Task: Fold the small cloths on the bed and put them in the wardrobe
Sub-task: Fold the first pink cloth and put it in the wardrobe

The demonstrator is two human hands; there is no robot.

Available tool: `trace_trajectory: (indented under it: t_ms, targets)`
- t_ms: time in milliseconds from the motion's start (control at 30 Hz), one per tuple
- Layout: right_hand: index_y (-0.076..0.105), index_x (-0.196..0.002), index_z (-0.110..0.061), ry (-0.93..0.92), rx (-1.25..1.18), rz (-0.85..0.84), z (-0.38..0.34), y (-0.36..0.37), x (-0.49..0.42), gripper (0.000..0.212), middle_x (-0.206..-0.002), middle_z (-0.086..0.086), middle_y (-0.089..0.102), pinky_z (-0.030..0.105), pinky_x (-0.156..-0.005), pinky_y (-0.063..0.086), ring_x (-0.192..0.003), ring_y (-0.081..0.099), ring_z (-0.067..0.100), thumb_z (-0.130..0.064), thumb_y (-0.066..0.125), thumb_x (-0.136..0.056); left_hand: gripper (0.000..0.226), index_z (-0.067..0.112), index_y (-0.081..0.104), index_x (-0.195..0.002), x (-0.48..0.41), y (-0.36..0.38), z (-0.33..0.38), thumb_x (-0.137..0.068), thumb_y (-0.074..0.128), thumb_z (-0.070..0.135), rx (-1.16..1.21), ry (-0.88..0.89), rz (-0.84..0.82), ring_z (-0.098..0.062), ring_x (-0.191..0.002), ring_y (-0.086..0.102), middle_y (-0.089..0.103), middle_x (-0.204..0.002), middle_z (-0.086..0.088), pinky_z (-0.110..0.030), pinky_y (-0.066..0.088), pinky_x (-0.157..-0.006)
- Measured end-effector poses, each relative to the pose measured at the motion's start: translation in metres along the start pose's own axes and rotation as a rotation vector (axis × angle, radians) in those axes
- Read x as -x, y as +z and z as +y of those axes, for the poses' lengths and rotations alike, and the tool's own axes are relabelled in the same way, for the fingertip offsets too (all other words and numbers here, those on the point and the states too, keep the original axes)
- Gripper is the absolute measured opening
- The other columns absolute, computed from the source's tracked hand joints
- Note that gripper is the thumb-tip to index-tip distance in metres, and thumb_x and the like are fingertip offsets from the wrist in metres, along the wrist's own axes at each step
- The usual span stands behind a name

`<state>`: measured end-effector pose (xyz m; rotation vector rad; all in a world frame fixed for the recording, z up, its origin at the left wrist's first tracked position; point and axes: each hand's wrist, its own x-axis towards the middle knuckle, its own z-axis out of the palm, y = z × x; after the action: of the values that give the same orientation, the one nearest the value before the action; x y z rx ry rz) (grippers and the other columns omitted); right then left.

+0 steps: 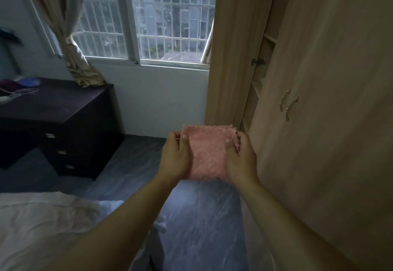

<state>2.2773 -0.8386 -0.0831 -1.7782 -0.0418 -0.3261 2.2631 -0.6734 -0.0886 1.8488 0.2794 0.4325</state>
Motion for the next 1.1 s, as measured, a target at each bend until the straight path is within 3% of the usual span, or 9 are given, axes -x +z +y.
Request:
trace_trajectory:
  t_ms: [133,400,567,700,800,867,967,1100]
  targets:
    - [0.056,-0.131,-0.017,0.028,0.023,0.015,0.016,0.027,-0.052,0.030,-0.122,0.000,0.065,0.039,-0.101,0.050,-0.109,0.062,0.016,-0.021,0.052,-0.101,0.026,0.019,0.055,-0.107,-0.059,0.018,-0.015,-0.108,0.037,0.037,0.023,0.003,-0.024,-0.012,-0.088,0.064,0.065,-0.098,0.001,-0.029,0.051,-0.068]
    - [0.054,-0.129,-0.027,0.061,0.047,0.066,0.026,0.090,-0.186,0.028,-0.120,-0.005,0.062,0.032,-0.089,0.051,-0.108,0.060,0.016,-0.029,0.053,-0.101,0.028,0.012,0.054,-0.107,-0.211,0.043,-0.019,-0.108,0.038,0.036,0.086,0.027,-0.092,-0.020,-0.087,0.063,0.064,-0.095,-0.004,-0.039,0.053,-0.078]
    - [0.051,-0.133,-0.029,0.092,0.114,0.076,0.036,0.118,-0.252,0.034,-0.123,-0.008,0.058,0.037,-0.093,0.051,-0.111,0.058,0.016,-0.040,0.052,-0.101,0.027,0.018,0.054,-0.107,-0.287,0.057,-0.023,-0.107,0.039,0.039,0.091,0.014,-0.133,-0.022,-0.092,0.065,0.065,-0.100,-0.004,-0.046,0.057,-0.084]
    - [0.049,-0.131,-0.037,0.143,0.162,0.076,0.063,0.138,-0.301,0.034,-0.129,-0.006,0.059,0.043,-0.095,0.052,-0.114,0.058,0.017,-0.049,0.049,-0.099,0.025,0.025,0.054,-0.104,-0.340,0.080,-0.039,-0.107,0.038,0.044,0.087,-0.012,-0.153,-0.020,-0.093,0.066,0.066,-0.100,0.000,-0.042,0.057,-0.081]
    - [0.046,-0.132,-0.043,0.157,0.191,0.056,0.091,0.150,-0.338,0.037,-0.128,-0.009,0.056,0.035,-0.090,0.049,-0.111,0.055,0.014,-0.056,0.046,-0.097,0.023,0.032,0.052,-0.098,-0.378,0.102,-0.055,-0.107,0.036,0.047,0.043,-0.024,-0.166,-0.017,-0.092,0.065,0.064,-0.097,0.003,-0.039,0.056,-0.080]
    - [0.045,-0.132,-0.041,0.173,0.207,0.057,0.110,0.156,-0.368,0.038,-0.123,-0.012,0.055,0.032,-0.087,0.045,-0.110,0.055,0.014,-0.057,0.046,-0.098,0.028,0.028,0.054,-0.102,-0.406,0.122,-0.063,-0.106,0.036,0.048,0.024,-0.034,-0.181,-0.019,-0.092,0.065,0.065,-0.098,0.001,-0.044,0.057,-0.083]
    - [0.048,-0.124,-0.041,0.170,0.176,0.084,0.131,0.161,-0.413,0.029,-0.113,-0.014,0.057,0.035,-0.088,0.049,-0.108,0.060,0.017,-0.053,0.048,-0.098,0.034,0.020,0.056,-0.106,-0.446,0.151,-0.068,-0.107,0.037,0.047,0.032,-0.049,-0.188,-0.020,-0.091,0.066,0.066,-0.097,-0.001,-0.044,0.058,-0.082]
    - [0.046,-0.127,-0.046,0.223,0.121,0.106,0.146,0.168,-0.477,0.040,-0.124,-0.012,0.057,0.043,-0.095,0.052,-0.114,0.059,0.017,-0.065,0.043,-0.092,0.034,0.019,0.054,-0.105,-0.502,0.193,-0.065,-0.107,0.035,0.047,0.016,-0.077,-0.221,-0.020,-0.091,0.065,0.064,-0.098,-0.002,-0.044,0.057,-0.083]
